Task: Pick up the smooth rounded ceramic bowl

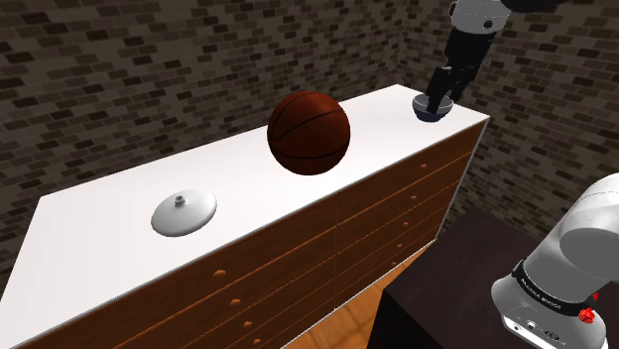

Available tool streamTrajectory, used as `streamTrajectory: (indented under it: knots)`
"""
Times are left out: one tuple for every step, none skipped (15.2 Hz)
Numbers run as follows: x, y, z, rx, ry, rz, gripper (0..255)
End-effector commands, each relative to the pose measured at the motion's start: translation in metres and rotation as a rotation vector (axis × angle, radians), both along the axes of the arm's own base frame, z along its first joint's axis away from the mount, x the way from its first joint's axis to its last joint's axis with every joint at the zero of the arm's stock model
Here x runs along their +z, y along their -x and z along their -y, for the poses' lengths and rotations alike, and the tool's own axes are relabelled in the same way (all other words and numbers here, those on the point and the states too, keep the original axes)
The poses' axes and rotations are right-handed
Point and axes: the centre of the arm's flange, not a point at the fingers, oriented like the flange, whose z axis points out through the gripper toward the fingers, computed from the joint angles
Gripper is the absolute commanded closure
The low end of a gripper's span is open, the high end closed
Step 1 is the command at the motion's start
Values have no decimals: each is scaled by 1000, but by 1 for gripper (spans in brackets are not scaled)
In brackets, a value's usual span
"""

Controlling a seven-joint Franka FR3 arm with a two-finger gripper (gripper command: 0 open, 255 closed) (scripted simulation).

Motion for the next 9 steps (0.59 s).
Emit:
streamTrajectory:
  knots:
    - [0,0,0,0,0,0,0]
    - [-4,-8,10,-1,1,-1,0]
    - [-8,-15,19,-3,2,-1,0]
    - [-12,-23,29,-4,3,-2,0]
    - [-17,-31,39,-5,4,-3,0]
    - [-21,-39,49,-6,6,-3,0]
    - [-25,-46,59,-8,7,-4,0]
    - [-29,-54,68,-9,8,-5,0]
    - [-33,-62,78,-10,9,-5,0]
